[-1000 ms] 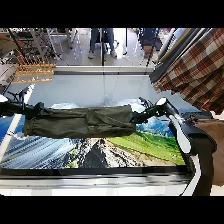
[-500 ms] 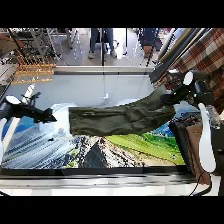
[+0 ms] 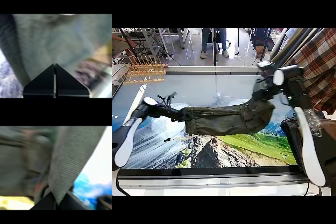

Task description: Fold the clothes and pants, and hang the long-sleeved shirts on hangers.

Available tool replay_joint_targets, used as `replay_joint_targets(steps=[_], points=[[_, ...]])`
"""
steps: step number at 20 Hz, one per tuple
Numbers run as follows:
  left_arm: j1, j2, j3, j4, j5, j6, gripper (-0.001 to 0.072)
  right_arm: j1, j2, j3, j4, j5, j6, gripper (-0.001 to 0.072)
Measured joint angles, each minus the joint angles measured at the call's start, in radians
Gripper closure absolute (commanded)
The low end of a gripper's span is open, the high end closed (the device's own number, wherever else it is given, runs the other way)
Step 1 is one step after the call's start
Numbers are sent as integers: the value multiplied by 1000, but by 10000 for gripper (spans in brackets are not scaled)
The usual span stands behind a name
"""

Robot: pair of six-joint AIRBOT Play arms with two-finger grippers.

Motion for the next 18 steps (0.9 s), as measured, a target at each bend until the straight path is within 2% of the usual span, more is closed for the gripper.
replay_joint_targets(steps=[3, 6, 7, 9, 10, 12, 15, 16, 17, 18], points=[[-19, -31, 0, 92, 49, -96, 686, 153, -7, 15, 68, -80, 50, 692], [-1, -14, 4, 96, 45, -122, 686, 291, -59, 21, 161, -211, 80, 688], [19, 8, 10, 81, 32, -123, 686, 327, -89, 21, 195, -250, 84, 667], [76, 76, 24, 55, -30, -125, 686, 390, -163, 24, 279, -350, 76, 371], [107, 113, 28, 44, -62, -125, 687, 416, -200, 24, 330, -402, 50, 342], [170, 184, 33, 34, -100, -125, 686, 446, -252, 33, 419, -468, -11, 341], [220, 251, 37, 26, -133, -126, 687, 412, -250, 71, 473, -478, -61, 330], [220, 259, 37, 24, -148, -126, 687, 372, -230, 78, 478, -453, -64, 194], [210, 262, 37, 23, -150, -126, 687, 323, -206, 81, 478, -427, -64, 135], [194, 261, 37, 25, -150, -124, 686, 260, -179, 74, 482, -383, -54, 135]])
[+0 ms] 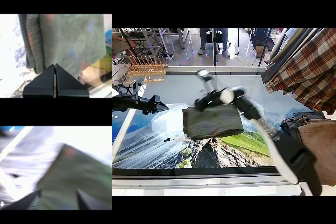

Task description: Fold the clothes and pants, and hang the long-sleeved shirts on hangers.

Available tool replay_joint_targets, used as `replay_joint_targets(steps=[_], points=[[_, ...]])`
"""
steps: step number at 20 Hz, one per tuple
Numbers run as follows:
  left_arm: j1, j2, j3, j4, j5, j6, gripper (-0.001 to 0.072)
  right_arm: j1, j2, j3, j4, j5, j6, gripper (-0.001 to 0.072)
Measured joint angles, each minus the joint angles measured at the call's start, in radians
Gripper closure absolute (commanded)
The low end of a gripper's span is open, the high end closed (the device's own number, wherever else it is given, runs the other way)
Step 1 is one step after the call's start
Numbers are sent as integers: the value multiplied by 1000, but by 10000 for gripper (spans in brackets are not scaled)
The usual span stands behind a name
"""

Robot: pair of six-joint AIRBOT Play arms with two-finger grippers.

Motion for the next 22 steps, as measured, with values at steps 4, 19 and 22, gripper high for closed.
replay_joint_targets(steps=[4, 19, 22], points=[[-119, -57, 0, -5, 9, 31, 686, -281, 80, -114, 49, 201, 47, 40], [-242, -372, 0, 32, 79, -100, 686, -545, -218, -347, 513, 253, -143, 5], [-242, -379, 0, 40, 77, -106, 686, -505, -304, -259, 600, 267, -154, 11]])
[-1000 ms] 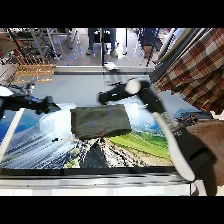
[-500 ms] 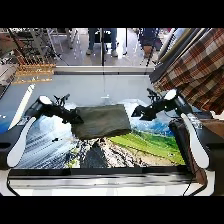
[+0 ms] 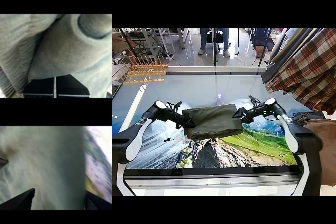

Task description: Fold the clothes and pants, and hang the long-sleeved shirts on hangers.

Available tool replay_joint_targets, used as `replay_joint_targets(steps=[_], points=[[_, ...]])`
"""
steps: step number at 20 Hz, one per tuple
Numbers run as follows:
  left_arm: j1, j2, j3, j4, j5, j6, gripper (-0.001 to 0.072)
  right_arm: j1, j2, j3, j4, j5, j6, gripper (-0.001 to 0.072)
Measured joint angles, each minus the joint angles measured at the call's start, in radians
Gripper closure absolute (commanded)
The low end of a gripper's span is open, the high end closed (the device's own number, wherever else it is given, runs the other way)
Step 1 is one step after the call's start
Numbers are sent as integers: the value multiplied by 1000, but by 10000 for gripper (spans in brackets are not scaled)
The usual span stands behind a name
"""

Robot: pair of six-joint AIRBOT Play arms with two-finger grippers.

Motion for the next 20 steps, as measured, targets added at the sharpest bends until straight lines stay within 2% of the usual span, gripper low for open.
replay_joint_targets(steps=[1, 3, 4, 5, 8, 12, 15, 20], points=[[0, -1, 0, 3, -2, 0, 686, 22, -29, 32, 22, 15, 5, 56], [0, -3, 0, 5, -3, -1, 686, 67, -73, 87, 47, 46, 28, 456], [0, -2, 0, 4, -5, 0, 687, 87, -87, 109, 55, 58, 44, 583], [1, 3, -1, -4, -8, 6, 687, 104, -97, 134, 65, 69, 51, 667], [3, 79, -2, -95, -13, 63, 686, 132, -92, 225, 87, 110, 97, 689], [12, 301, 0, -198, -61, 113, 686, 61, 62, 286, 60, 121, 161, 690], [21, 498, 0, -224, -112, 154, 686, -93, 250, 302, 9, 111, 232, 690], [26, 724, 0, -239, -138, 211, 685, -486, 526, 302, -90, 158, 333, 689]])
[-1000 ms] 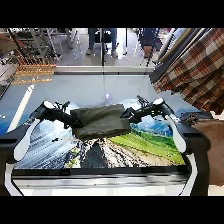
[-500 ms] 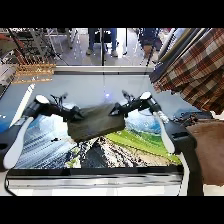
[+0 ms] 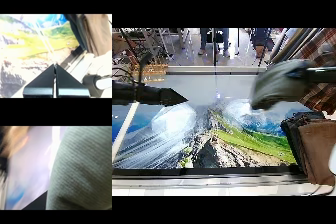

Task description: Fold the clothes and pants, and hang the long-sleeved shirts on hangers.

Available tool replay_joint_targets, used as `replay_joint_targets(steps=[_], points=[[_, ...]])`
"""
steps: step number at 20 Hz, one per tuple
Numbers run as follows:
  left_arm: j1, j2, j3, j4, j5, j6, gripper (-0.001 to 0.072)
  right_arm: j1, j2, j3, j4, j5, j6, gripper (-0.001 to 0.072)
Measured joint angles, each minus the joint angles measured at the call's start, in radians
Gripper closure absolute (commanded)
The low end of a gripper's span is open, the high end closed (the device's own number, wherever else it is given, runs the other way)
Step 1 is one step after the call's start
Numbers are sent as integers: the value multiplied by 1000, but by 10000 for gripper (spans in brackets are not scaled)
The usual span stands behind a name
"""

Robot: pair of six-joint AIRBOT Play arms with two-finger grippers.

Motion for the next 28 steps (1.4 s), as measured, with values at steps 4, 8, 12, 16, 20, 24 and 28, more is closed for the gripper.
replay_joint_targets(steps=[4, 8, 12, 16, 20, 24, 28], points=[[1, 51, -1, 55, -6, 17, 685, -352, 173, -137, -218, 152, 24, 689], [1, 48, -1, 133, -8, 23, 685, -624, 348, -417, -484, 157, 23, 688], [1, 19, -1, 165, -10, 23, 685, -774, 438, -739, -702, 141, 12, 622], [1, -12, -1, 175, -10, 23, 685, -793, 446, -941, -788, 84, 2, 68], [1, -22, -1, 181, -17, 23, 686, -759, 433, -880, -802, 24, -69, 68], [1, -23, -1, 322, -60, -29, 686, -667, 430, -653, -801, -18, -103, 67], [7, 8, -2, 817, -108, -212, 685, -472, 426, -517, -809, -23, -114, 77]])
